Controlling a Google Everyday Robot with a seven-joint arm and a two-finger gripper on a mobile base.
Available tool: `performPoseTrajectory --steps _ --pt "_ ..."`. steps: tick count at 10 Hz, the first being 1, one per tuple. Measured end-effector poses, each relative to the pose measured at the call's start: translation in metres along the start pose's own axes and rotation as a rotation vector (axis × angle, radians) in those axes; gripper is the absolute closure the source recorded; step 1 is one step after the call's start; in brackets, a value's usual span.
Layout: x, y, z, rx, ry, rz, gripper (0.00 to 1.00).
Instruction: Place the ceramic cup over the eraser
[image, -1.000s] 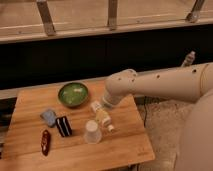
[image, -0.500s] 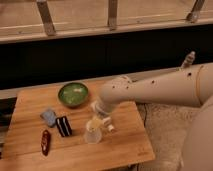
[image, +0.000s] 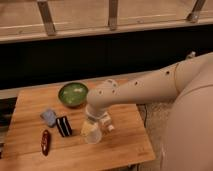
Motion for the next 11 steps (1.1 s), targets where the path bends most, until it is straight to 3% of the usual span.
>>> performPoseTrajectory --steps 3,6,11 --pt "0.0 0.0 0.001 -0.004 -0.001 0.005 0.2" --pt "0.018 -0.002 0.021 -0.039 -0.01 0.037 0.2" --pt "0.033 -0.001 0.033 -0.074 -0.044 0.073 0.2"
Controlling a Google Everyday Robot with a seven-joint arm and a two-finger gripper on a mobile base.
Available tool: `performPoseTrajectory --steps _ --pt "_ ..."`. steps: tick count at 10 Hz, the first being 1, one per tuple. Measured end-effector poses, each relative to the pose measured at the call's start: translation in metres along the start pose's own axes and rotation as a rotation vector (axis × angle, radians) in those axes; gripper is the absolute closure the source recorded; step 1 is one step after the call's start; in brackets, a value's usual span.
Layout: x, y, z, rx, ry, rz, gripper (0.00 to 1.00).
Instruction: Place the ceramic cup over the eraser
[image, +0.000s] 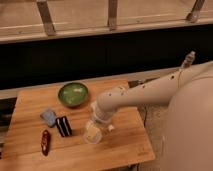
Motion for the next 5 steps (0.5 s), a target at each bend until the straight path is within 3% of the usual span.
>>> performPoseTrajectory --steps 3,5 --pt "-0.005 0.004 0.016 -0.04 -0.02 -0.009 0.2" --pt "-0.01 0.006 0.025 -0.063 -0.031 -0.021 0.34"
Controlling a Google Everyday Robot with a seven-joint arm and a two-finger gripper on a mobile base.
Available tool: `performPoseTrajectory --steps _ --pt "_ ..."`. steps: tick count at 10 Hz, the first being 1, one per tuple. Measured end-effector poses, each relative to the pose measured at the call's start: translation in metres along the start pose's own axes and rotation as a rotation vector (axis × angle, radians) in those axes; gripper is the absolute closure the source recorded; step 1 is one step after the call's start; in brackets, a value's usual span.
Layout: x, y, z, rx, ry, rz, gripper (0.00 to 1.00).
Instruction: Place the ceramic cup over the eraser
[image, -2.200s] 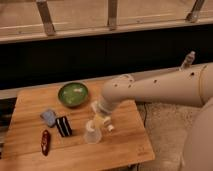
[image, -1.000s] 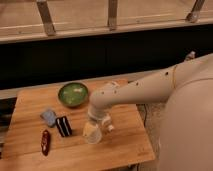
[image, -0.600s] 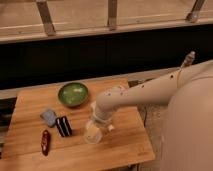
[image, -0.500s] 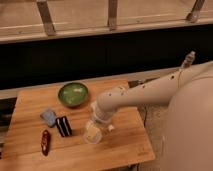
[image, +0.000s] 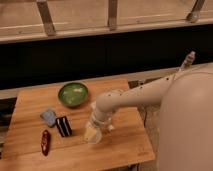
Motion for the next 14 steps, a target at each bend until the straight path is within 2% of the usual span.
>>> performPoseTrajectory --steps 2,5,6,7,14 --pt "-0.003 0.002 0.003 -0.007 -0.001 -0.008 0.51" --pt "-0.004 0.003 0.002 -0.007 -0.005 -0.018 0.84" --pt "-0.004 0.003 0.002 -0.007 -0.005 -0.018 0.85" --pt "-0.005 0.004 0.0 -0.005 -0.01 -0.023 0.99" --pt "-0.016 0.004 -0.012 0.018 -0.015 -0.058 1.0"
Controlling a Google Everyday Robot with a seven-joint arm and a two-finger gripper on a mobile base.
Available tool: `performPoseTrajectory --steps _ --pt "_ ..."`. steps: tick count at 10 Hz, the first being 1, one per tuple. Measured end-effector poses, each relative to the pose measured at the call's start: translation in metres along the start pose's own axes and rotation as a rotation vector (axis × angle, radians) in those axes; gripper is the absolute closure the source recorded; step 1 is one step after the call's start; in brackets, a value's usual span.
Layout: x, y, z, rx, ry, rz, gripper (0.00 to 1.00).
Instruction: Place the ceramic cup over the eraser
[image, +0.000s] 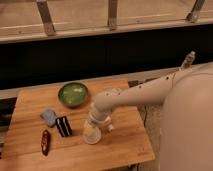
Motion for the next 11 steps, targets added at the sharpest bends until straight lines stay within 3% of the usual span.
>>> performPoseTrajectory --steps 4,7,8,9,11 --pt "-0.007 -0.004 -0.009 0.015 0.001 -0.017 1.0" --pt "-0.017 -0.012 -0.039 0.055 -0.013 -0.04 1.0" --pt "-0.022 -0.015 -0.054 0.056 -0.045 -0.058 1.0" --pt "-0.029 -0.018 -0.075 0.055 -0.116 -0.084 1.0" --pt "-0.047 -0.025 -0.108 0.067 -0.191 -0.135 1.0"
